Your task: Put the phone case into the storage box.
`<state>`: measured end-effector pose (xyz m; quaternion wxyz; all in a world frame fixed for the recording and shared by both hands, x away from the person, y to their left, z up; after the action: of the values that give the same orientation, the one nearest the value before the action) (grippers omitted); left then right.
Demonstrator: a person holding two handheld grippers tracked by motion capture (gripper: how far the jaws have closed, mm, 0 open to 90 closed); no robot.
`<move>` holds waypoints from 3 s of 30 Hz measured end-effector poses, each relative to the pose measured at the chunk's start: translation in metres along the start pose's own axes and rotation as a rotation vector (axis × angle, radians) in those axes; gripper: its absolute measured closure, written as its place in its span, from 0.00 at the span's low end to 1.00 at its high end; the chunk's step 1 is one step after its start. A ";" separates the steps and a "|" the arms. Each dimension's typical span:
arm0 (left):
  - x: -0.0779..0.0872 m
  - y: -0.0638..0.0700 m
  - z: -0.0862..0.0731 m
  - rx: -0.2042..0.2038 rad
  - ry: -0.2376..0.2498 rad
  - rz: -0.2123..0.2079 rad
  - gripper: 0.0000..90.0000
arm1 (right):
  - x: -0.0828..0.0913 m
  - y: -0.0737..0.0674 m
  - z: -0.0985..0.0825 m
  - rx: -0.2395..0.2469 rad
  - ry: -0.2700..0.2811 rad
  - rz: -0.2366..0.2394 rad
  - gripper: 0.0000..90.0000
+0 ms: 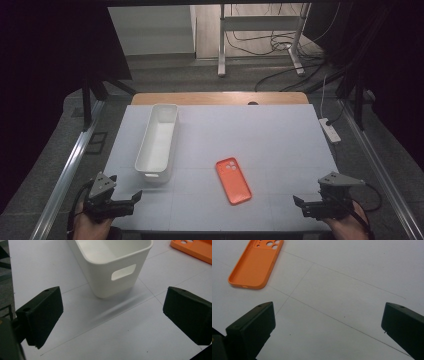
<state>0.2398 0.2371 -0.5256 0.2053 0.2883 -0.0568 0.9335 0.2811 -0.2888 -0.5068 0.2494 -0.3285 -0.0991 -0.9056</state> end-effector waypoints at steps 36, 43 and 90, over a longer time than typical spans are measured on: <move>0.002 0.003 -0.002 0.017 -0.012 -0.054 0.00 | -0.023 -0.017 0.028 0.040 0.032 0.136 0.00; 0.002 0.004 -0.001 0.014 -0.008 -0.055 0.01 | -0.030 -0.020 0.038 0.054 0.043 0.148 0.00; 0.004 0.003 -0.001 0.024 0.011 -0.075 0.01 | -0.076 -0.060 0.065 0.123 -0.003 0.255 0.00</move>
<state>0.2351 0.2357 -0.5241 0.2373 0.2875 -0.0337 0.9273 0.3357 -0.1858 -0.5068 0.3821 -0.3240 -0.1124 -0.8581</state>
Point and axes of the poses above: each handheld gripper's, and its own axes: x roughly backward along the jaws, z roughly out of its top, y roughly to its right, the point moved 8 cm from there along -x, roughly forward along the jaws, and after that the axes turned 6 degrees about y, right-handed, at the moved point
